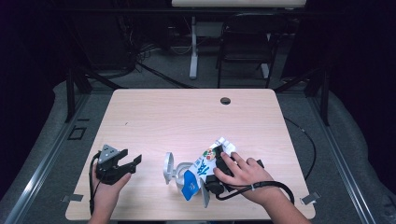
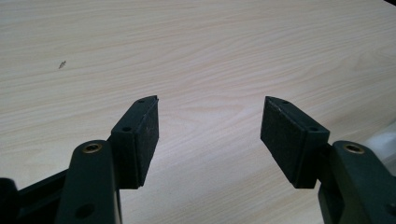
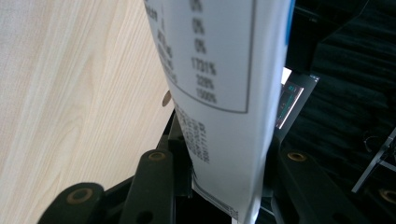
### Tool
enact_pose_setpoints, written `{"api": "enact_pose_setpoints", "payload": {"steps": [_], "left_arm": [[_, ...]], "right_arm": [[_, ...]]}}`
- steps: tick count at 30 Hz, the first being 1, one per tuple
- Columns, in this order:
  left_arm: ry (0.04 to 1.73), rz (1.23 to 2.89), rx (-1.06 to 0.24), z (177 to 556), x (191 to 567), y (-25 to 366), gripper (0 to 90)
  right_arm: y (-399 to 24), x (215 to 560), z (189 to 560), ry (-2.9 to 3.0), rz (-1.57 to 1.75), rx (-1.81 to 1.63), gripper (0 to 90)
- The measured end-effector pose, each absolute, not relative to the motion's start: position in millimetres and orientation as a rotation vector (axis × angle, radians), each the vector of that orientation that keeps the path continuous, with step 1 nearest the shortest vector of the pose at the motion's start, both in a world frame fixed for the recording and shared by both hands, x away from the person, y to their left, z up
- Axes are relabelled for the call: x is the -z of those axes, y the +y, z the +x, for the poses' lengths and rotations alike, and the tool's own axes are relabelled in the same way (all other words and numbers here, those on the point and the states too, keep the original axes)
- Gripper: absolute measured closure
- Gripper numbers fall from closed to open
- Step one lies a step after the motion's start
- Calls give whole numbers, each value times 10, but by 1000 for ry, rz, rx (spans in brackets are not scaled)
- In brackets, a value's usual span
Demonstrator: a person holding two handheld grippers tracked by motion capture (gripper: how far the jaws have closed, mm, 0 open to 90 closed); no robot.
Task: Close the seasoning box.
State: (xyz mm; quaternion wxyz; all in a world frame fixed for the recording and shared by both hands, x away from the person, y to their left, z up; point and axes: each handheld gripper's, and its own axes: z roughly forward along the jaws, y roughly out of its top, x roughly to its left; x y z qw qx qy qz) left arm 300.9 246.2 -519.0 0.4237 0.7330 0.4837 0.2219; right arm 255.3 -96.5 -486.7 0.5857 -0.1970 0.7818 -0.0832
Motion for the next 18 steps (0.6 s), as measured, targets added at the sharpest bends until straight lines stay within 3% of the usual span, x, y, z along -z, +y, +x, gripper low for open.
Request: {"api": "enact_pose_setpoints", "payload": {"steps": [18], "left_arm": [[1211, 1836, -555, 3010, 5197, 2457, 375]], "right_arm": [[-974, 4864, 2555, 1833, -457, 179, 746]]}}
